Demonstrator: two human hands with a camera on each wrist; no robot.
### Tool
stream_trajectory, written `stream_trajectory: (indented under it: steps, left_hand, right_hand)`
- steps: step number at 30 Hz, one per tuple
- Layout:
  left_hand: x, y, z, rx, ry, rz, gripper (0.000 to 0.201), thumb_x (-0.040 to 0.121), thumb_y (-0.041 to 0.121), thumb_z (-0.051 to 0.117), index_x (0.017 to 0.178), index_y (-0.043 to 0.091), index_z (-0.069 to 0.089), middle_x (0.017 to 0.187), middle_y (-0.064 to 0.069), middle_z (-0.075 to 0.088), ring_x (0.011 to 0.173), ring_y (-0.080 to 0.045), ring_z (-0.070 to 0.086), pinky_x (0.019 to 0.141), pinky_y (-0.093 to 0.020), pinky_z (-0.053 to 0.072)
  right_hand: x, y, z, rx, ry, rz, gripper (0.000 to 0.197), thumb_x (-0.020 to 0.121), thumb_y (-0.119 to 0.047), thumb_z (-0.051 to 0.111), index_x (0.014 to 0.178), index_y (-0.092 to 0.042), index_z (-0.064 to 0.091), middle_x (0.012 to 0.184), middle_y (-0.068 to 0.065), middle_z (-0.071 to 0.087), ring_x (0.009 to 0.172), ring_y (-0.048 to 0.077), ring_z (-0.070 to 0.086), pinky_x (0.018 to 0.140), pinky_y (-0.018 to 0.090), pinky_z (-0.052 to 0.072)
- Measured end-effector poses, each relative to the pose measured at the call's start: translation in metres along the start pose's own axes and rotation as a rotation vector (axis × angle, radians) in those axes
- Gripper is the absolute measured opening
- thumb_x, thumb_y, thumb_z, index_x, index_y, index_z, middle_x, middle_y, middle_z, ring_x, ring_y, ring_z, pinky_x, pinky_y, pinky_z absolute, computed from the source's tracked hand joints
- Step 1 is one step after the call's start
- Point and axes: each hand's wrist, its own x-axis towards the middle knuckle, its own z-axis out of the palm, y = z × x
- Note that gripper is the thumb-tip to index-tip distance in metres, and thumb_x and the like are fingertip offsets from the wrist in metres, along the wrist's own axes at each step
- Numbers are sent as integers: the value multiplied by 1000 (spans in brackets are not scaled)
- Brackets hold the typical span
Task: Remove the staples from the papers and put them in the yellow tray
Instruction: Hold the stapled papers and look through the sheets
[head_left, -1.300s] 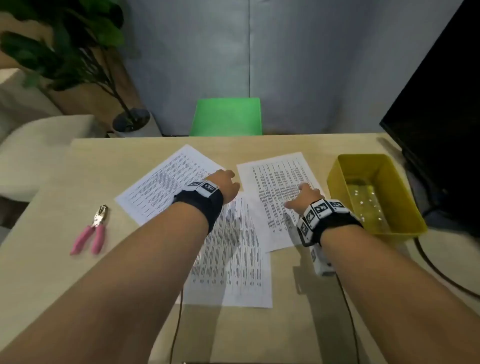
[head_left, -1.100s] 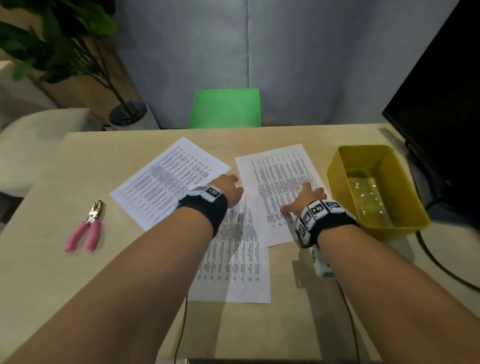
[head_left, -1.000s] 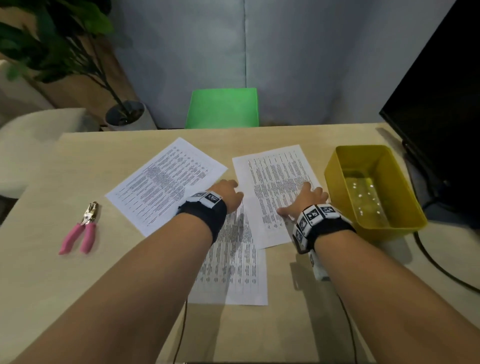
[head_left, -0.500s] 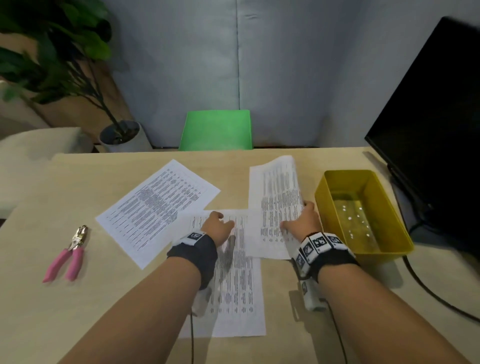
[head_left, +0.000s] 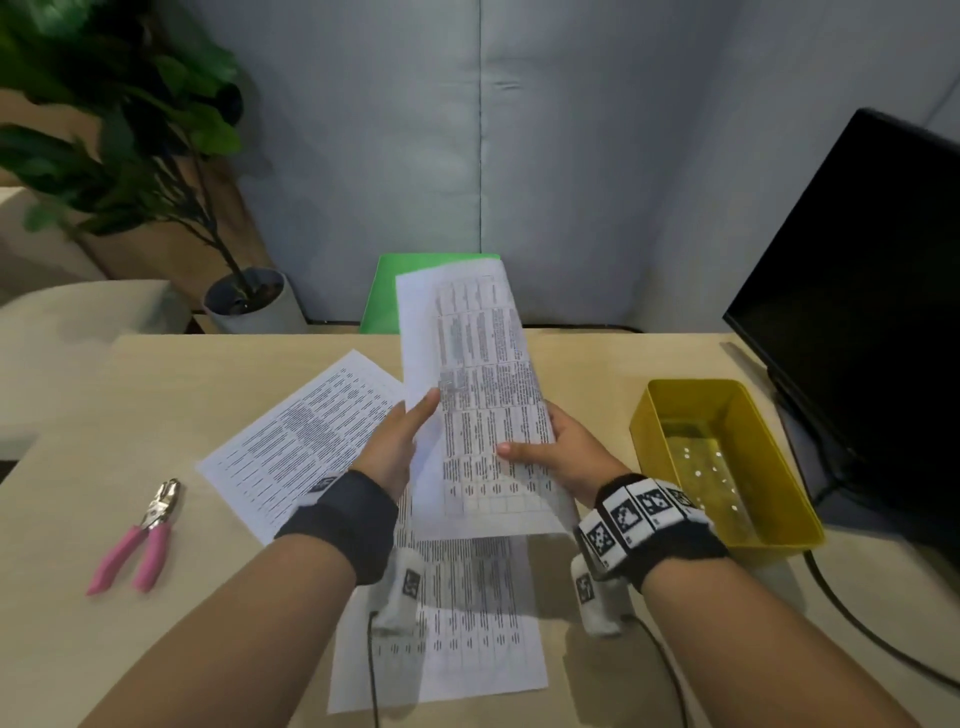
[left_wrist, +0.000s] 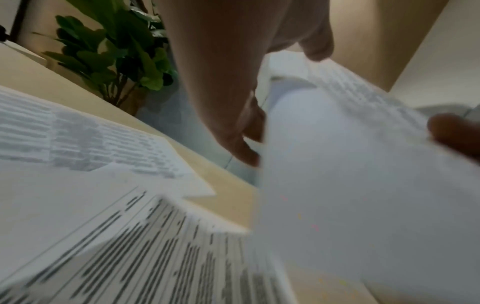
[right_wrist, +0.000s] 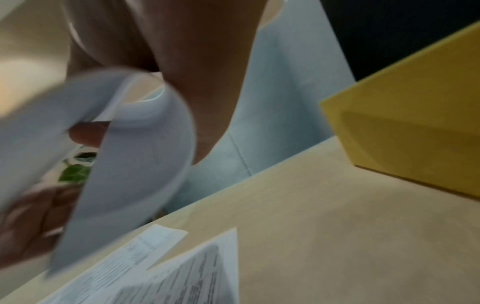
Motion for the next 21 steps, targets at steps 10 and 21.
stream_trajectory:
  steps: [10,21]
  left_hand:
    - [-49,37,-27,358,236,302,14,87,25,65,101,23,63,95,6,70,89,-11,67,83,-30,51]
    - [-73,7,-104,461,401,266,28,87,30,64,110,16,63,95,-3,70,90,-22,65,72,-28,50]
  right_hand:
    - [0,-23,33,15,82,-74,69,70,-50,68,128,-22,44,117,2,65,105,19,65,95,42,50]
    - [10,-9,68,-158,257,-56,26,78,-35,72,83,-11,64,86,5,71,78,22,68,74,31,56]
